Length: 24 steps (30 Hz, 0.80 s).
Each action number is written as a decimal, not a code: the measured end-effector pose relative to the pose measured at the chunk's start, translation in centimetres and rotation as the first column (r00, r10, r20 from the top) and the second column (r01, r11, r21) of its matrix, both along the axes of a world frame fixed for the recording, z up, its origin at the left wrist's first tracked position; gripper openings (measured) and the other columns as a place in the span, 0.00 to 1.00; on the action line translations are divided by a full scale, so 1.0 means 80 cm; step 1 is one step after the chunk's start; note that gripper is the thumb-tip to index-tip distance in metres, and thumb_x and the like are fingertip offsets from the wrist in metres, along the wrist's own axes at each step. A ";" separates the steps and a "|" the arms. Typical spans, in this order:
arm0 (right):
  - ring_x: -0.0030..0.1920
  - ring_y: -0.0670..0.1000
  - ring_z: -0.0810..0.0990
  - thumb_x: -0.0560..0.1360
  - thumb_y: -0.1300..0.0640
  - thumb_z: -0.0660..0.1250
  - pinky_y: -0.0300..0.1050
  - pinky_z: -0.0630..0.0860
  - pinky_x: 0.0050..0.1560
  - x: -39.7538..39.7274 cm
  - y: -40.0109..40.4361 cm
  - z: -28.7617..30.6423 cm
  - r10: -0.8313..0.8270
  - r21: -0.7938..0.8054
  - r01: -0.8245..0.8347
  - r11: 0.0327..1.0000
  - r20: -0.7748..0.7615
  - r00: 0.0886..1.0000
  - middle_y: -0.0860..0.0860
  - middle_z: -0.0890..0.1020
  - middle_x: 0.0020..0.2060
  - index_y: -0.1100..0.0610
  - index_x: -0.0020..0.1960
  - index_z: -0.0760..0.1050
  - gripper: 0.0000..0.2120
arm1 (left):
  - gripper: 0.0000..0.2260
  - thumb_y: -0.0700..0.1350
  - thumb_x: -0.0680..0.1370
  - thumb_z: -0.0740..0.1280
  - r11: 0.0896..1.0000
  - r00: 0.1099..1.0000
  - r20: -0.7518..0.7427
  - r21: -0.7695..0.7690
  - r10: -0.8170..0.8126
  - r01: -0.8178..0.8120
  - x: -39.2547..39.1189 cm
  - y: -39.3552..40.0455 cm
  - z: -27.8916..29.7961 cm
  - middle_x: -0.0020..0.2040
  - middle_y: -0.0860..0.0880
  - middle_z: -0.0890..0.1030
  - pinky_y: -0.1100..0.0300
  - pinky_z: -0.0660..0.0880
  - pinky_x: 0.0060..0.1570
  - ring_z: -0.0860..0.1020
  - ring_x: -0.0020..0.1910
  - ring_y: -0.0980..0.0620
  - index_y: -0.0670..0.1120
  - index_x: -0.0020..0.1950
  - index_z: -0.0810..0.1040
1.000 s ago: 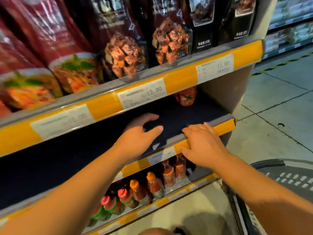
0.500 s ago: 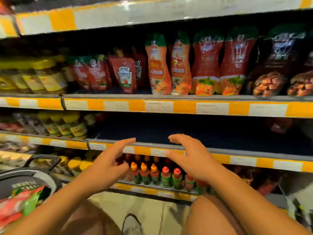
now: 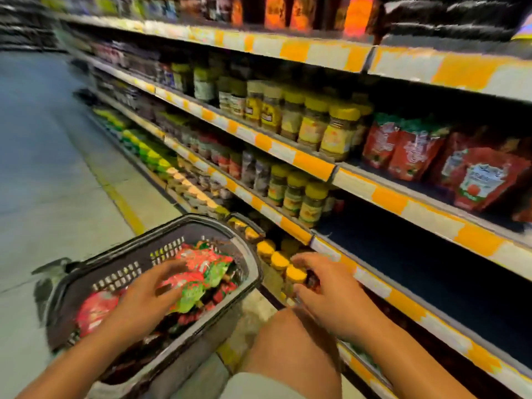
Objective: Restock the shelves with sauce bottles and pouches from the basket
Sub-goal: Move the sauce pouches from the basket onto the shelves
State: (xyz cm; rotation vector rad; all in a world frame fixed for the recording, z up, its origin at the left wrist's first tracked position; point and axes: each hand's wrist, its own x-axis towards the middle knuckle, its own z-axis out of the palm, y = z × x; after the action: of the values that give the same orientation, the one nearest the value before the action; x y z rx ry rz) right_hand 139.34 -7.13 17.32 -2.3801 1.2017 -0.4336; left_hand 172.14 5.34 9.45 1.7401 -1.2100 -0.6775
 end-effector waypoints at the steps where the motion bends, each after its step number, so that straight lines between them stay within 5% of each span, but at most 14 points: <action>1: 0.66 0.40 0.73 0.77 0.43 0.67 0.40 0.72 0.63 0.027 -0.003 -0.003 0.046 0.009 -0.045 0.999 -0.010 0.999 0.37 0.75 0.67 0.40 0.72 0.70 0.24 | 0.24 0.28 0.76 0.71 0.999 0.999 -0.005 0.012 0.039 -0.039 0.017 0.009 -0.015 0.63 0.53 0.83 0.60 0.74 0.66 0.80 0.64 0.58 0.56 0.61 0.79; 6: 0.67 0.47 0.75 0.79 0.46 0.68 0.43 0.72 0.64 0.156 -0.017 -0.034 0.218 0.049 -0.215 0.975 -0.070 0.973 0.43 0.75 0.69 0.45 0.73 0.71 0.23 | 0.17 0.40 0.77 0.73 0.975 0.973 -0.062 0.048 0.222 -0.219 0.074 0.044 -0.089 0.63 0.52 0.83 0.51 0.76 0.64 0.80 0.65 0.53 0.54 0.64 0.80; 12: 0.68 0.53 0.75 0.80 0.48 0.66 0.55 0.75 0.65 0.275 -0.021 -0.098 0.327 0.109 -0.312 0.944 -0.176 0.928 0.49 0.77 0.68 0.49 0.73 0.71 0.22 | 0.21 0.37 0.76 0.71 0.904 0.910 -0.047 0.146 0.412 -0.402 0.111 0.045 -0.135 0.59 0.55 0.83 0.52 0.79 0.58 0.83 0.54 0.50 0.59 0.62 0.79; 18: 0.62 0.57 0.79 0.78 0.53 0.67 0.58 0.79 0.58 0.353 -0.025 -0.167 0.333 0.157 -0.300 0.941 -0.266 0.905 0.52 0.79 0.63 0.52 0.68 0.73 0.19 | 0.23 0.41 0.77 0.70 0.876 0.890 0.121 0.161 0.439 -0.454 0.127 0.034 -0.157 0.66 0.59 0.76 0.61 0.72 0.58 0.74 0.59 0.63 0.56 0.70 0.76; 24: 0.63 0.58 0.77 0.77 0.56 0.69 0.55 0.79 0.56 0.384 -0.036 -0.240 0.272 0.187 -0.217 0.958 -0.357 0.894 0.53 0.76 0.65 0.54 0.68 0.72 0.20 | 0.24 0.40 0.74 0.73 0.818 0.811 0.363 0.184 0.459 -0.545 0.127 0.032 -0.189 0.64 0.56 0.74 0.51 0.73 0.67 0.73 0.63 0.52 0.52 0.68 0.77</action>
State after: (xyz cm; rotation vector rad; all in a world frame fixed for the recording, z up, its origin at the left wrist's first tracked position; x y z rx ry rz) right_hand 170.09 -10.05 -1.88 -2.5145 1.0197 0.2019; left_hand 182.33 7.89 -5.64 2.3553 -0.7921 -0.2649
